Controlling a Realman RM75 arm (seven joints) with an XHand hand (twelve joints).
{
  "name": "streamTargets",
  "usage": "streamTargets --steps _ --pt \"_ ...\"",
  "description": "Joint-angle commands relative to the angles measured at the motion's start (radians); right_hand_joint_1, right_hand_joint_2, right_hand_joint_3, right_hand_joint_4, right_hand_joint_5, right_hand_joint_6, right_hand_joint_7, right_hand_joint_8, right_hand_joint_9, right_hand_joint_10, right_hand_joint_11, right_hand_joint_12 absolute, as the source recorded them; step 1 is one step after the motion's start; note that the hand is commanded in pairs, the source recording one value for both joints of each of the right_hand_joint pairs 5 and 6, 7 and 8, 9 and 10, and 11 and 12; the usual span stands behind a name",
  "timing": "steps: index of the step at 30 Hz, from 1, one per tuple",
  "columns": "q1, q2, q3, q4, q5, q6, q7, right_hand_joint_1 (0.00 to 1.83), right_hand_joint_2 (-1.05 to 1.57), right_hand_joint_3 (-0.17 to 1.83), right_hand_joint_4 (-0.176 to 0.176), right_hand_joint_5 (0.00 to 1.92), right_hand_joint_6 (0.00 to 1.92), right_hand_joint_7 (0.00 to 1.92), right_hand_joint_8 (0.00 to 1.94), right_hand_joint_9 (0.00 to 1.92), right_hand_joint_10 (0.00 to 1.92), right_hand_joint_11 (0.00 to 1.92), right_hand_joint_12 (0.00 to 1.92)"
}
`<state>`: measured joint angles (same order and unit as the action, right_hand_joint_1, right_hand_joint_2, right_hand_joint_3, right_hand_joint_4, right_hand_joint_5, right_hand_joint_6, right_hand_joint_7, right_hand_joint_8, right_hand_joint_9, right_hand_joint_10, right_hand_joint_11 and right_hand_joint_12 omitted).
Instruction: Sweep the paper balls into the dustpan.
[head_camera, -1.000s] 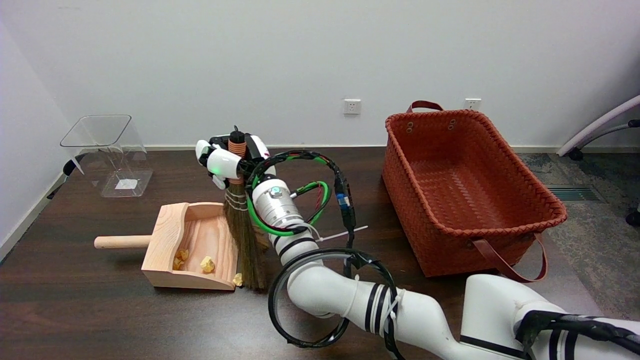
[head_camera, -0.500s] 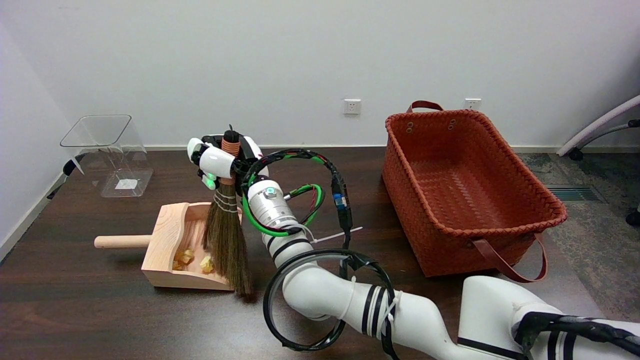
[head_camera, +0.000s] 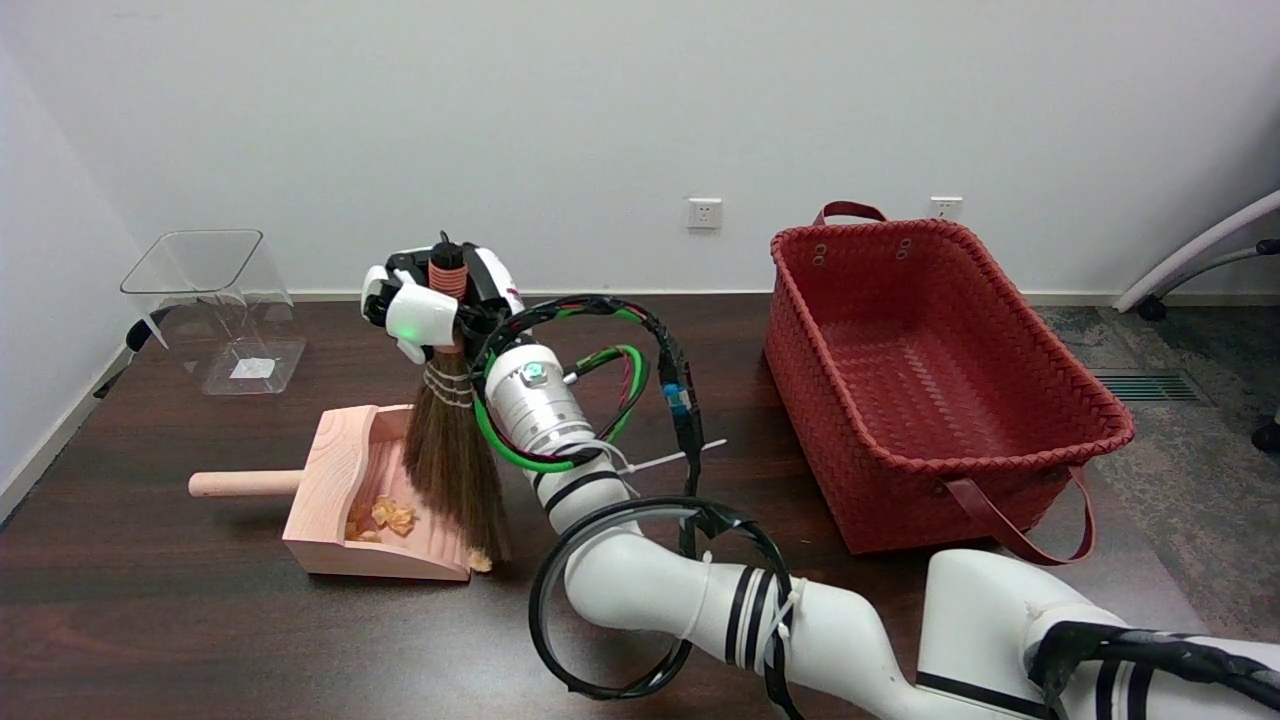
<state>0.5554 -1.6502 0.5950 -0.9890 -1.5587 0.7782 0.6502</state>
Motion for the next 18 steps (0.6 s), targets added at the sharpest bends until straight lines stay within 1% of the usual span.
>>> streamTargets --steps 1,5,9,11,14,18 --pt "-0.012 0.066 0.013 -0.046 -0.178 0.089 -0.289 1.18 0.51 1.39 0.000 1.92 1.92 1.92 1.92 1.92 1.92 1.92 1.92" --pt "-0.036 0.106 0.015 -0.085 -0.181 0.105 -0.327 1.18 0.51 1.39 0.000 1.92 1.92 1.92 1.92 1.92 1.92 1.92 1.92" --pt "-0.078 0.149 0.025 -0.150 -0.174 0.145 -0.423 1.19 0.52 1.38 0.000 1.92 1.92 1.92 1.92 1.92 1.92 1.92 1.92" --pt "-0.106 0.172 0.047 -0.186 -0.174 0.152 -0.467 1.19 0.53 1.37 0.000 1.92 1.92 1.92 1.92 1.92 1.92 1.92 1.92" --pt "-0.149 0.204 0.088 -0.236 -0.168 0.146 -0.488 1.18 0.55 1.35 0.000 1.92 1.92 1.92 1.92 1.92 1.92 1.92 1.92" --pt "-0.221 0.260 0.118 -0.349 -0.090 0.141 -0.504 1.18 0.56 1.34 0.000 1.92 1.92 1.92 1.92 1.92 1.92 1.92 1.92"
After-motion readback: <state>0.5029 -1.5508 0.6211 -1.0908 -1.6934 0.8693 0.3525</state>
